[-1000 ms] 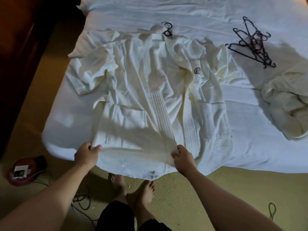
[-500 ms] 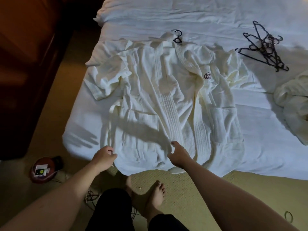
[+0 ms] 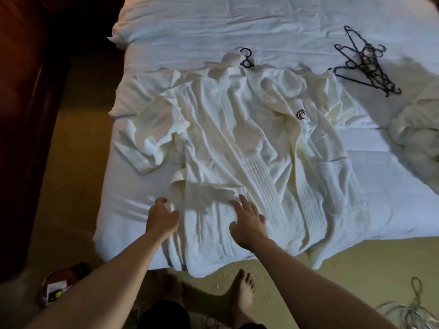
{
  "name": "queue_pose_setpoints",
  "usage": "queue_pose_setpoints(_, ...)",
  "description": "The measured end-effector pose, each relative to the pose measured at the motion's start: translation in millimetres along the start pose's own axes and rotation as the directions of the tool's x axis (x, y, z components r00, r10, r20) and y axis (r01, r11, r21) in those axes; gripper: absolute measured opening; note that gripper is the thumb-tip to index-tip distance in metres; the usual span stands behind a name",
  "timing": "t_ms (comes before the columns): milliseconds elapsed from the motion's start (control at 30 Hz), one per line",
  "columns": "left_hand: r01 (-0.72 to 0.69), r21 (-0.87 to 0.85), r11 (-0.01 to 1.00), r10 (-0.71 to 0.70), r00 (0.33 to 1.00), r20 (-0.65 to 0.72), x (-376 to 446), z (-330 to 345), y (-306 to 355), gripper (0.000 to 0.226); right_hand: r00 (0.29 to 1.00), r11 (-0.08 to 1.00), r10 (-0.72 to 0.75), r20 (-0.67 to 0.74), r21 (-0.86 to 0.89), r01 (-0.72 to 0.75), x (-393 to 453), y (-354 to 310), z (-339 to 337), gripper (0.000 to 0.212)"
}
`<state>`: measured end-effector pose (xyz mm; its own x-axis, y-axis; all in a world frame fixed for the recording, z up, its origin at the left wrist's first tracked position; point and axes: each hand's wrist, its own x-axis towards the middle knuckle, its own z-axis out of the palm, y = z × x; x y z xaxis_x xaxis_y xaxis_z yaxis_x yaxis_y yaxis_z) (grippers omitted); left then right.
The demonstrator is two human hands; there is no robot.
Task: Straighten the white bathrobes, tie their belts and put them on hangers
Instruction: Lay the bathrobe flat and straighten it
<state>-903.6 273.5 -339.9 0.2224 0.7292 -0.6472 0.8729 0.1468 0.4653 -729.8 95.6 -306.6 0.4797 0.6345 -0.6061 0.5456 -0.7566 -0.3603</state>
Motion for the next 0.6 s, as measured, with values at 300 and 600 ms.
queue_pose_setpoints(300,-0.254,0.294,0.921,0.233,0.967,0.106,65.5,-25.1,6.5,0.027,0.957,0.957,0.270,0.108,0.079,-0.279,21.0,-66.0,42.1,0.068)
queue_pose_setpoints(600,-0.007,-0.265,0.964,0.041,0.992,0.120,46.0,-68.8,14.1,0.042,0.945,0.934,0.300,0.129,0.163,-0.319,-0.7,-84.1,40.0,0.066)
